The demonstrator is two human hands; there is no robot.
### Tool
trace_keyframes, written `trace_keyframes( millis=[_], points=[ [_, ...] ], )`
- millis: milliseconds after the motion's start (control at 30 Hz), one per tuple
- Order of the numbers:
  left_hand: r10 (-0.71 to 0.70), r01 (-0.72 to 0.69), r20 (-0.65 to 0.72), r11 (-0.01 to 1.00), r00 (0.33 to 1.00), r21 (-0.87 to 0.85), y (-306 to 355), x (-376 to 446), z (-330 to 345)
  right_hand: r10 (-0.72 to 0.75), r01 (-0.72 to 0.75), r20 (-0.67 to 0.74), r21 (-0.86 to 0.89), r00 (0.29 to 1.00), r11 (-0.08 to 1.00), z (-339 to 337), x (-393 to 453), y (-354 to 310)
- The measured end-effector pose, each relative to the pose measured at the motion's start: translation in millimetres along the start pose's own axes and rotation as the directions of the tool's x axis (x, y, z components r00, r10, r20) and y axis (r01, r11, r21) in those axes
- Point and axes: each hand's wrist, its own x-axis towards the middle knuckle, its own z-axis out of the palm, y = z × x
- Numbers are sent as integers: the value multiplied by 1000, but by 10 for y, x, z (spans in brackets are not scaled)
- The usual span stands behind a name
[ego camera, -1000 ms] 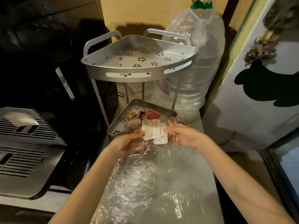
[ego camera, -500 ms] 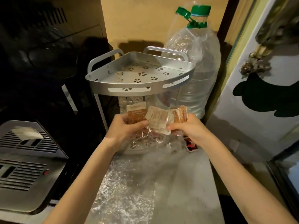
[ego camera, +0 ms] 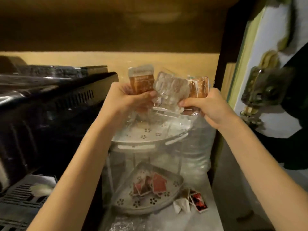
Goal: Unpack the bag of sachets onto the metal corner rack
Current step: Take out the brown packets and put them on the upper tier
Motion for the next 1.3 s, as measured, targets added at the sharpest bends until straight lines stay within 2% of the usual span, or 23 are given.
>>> trace_keyframes(
  millis=[167, 367, 467, 633, 900, 1133, 1300],
  points=[
    [79, -81, 92, 997, 993, 16, 401, 373, -66, -109, 109, 1, 17, 994, 994, -60, 224, -495],
    [263, -272, 100, 958, 960, 89, 844, 725, -168, -288, 289, -32, 19, 957, 957, -154, 485, -993],
    [307, -314, 93, 947, 947, 67, 982, 891, -249, -355, 356, -32, 36, 934, 934, -189, 654, -1185],
    [237, -238, 34, 971, 971, 25, 973, 1170, -413, -322, 322, -59, -10, 945, 947, -222, 1020, -1262],
    [178, -172, -101, 983, 979, 71, 626, 1371, -528, -236, 238, -33, 83, 971, 968, -79, 1351, -939],
    [-20, 27, -105, 997, 994, 72, 70, 1287, -484, -58, 58, -1, 136, 998, 989, 43, 1399, -189],
    [-181, 187, -130, 982, 975, 35, -287, 1157, -475, 42, -50, 76, 108, 996, 993, 45, 1334, 161]
  ],
)
